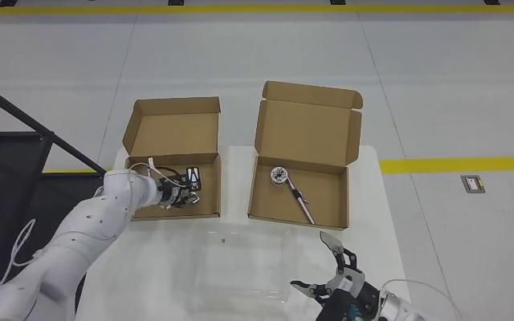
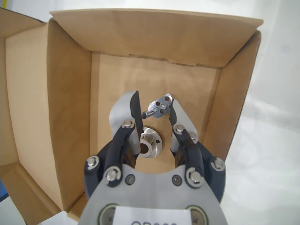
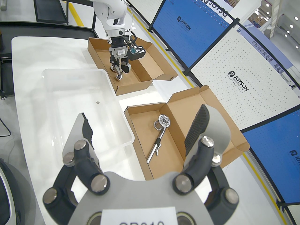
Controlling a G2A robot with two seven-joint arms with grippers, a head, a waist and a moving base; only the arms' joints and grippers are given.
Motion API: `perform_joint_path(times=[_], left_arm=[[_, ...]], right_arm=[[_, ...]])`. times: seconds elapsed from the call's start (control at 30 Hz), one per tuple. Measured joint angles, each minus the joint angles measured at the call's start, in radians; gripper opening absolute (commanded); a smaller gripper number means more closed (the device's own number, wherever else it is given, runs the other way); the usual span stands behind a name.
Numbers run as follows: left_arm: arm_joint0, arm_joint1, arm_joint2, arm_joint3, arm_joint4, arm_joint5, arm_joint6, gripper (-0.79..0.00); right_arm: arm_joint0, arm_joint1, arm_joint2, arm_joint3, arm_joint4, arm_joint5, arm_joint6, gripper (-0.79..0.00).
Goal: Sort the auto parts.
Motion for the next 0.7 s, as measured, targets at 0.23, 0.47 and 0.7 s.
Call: perform_joint_path(times=[0.23, 0.47, 0.7], left_arm=[[-0.019, 0.001, -0.027, 0.02, 0.008, -0.02, 0.114, -0.446], [-0.008, 0.063, -0.102, -0.048, 0.008, 0.009, 0.299, -0.431], [0.144, 0.185, -0.287, -0.251, -0.125, 0.156, 0.467, -0.068]], right_arm=[[0.0, 0.0, 0.0, 0.0, 0.0, 0.0, 0.0, 0.0], [0.0, 0.0, 0.0, 0.0, 0.0, 0.0, 0.0, 0.0], [0.0, 0.0, 0.0, 0.0, 0.0, 0.0, 0.0, 0.0]])
